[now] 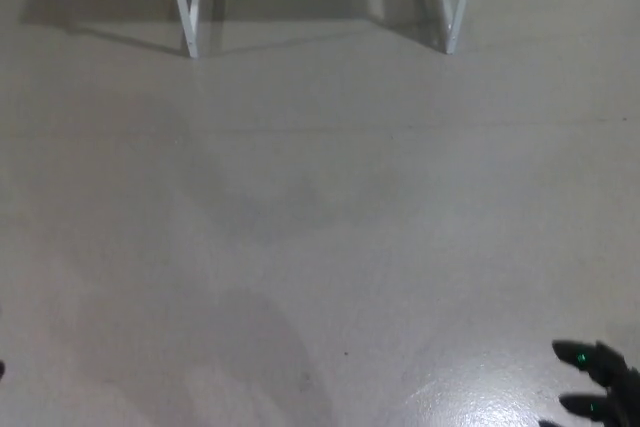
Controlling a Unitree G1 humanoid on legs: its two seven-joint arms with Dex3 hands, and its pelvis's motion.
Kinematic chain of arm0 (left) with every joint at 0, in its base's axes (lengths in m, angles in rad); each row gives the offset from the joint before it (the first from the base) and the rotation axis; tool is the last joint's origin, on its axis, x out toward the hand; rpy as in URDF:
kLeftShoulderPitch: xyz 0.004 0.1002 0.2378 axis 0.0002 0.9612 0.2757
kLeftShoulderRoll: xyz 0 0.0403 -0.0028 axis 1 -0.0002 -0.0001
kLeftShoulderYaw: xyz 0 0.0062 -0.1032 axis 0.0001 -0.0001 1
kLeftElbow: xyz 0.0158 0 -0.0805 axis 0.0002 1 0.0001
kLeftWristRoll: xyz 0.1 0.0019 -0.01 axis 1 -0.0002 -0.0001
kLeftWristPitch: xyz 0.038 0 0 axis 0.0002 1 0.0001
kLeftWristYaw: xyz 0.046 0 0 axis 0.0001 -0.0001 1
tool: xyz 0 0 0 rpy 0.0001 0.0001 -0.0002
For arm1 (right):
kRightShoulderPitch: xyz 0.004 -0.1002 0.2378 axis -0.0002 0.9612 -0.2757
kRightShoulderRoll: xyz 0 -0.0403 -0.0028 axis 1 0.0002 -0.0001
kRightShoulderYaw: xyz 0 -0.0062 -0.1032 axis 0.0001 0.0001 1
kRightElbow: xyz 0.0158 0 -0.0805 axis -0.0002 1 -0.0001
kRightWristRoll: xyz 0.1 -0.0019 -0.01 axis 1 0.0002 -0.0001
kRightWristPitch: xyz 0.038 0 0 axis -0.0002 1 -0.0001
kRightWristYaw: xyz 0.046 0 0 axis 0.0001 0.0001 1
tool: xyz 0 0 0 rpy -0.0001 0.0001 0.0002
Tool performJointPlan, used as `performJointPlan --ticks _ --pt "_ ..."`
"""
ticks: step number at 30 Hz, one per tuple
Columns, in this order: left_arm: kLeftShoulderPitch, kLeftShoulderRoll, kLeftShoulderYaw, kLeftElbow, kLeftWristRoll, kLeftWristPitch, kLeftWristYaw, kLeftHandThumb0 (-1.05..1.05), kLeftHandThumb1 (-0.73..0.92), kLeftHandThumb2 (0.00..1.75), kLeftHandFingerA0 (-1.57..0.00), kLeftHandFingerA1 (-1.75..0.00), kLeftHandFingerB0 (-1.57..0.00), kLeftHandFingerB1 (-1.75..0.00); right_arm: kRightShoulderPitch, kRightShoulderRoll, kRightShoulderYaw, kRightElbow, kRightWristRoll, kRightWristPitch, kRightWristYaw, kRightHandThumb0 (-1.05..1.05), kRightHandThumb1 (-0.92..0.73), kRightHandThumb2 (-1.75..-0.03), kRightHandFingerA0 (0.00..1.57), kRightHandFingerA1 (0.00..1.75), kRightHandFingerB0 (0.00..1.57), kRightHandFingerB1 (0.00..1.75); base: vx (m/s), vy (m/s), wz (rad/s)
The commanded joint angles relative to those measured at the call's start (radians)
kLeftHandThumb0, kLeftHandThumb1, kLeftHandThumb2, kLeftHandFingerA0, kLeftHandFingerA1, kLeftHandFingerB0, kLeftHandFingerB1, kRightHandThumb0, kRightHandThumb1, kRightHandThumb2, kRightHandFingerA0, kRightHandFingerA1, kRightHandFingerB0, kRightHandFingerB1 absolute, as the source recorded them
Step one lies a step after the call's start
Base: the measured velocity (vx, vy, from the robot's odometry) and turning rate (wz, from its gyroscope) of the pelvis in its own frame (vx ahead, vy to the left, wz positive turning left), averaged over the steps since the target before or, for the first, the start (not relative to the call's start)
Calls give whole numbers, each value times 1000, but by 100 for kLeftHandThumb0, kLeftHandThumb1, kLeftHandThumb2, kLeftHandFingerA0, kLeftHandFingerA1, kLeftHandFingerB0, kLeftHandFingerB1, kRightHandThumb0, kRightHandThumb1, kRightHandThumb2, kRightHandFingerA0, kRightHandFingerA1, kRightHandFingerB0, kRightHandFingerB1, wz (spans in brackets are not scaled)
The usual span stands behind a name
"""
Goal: The robot walk towards a table in front and click the button on the base of the boilling pot using its left middle finger
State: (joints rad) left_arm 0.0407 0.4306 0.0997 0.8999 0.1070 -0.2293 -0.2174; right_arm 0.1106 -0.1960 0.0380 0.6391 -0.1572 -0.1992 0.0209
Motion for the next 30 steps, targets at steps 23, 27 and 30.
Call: performJointPlan --ticks 23,27,30 --pt "112 -8 -69 184 29 -184 43 -18 50 57 -19 -42 -9 -24 129 -27 -3 197 -12 -198 -40 -9 -36 -83 35 60 19 52 10 18 3" --pt "179 -1 -73 168 24 -223 40 -22 49 56 -21 -44 -10 -27 195 -28 0 204 -13 -243 -41 -8 -37 -83 34 59 18 51 155 346 -31" --pt "147 5 -73 168 15 -224 24 -24 49 57 -18 -44 -10 -26 157 -22 -3 204 -9 -217 -38 -6 -38 -84 34 59 18 51 186 460 -7"
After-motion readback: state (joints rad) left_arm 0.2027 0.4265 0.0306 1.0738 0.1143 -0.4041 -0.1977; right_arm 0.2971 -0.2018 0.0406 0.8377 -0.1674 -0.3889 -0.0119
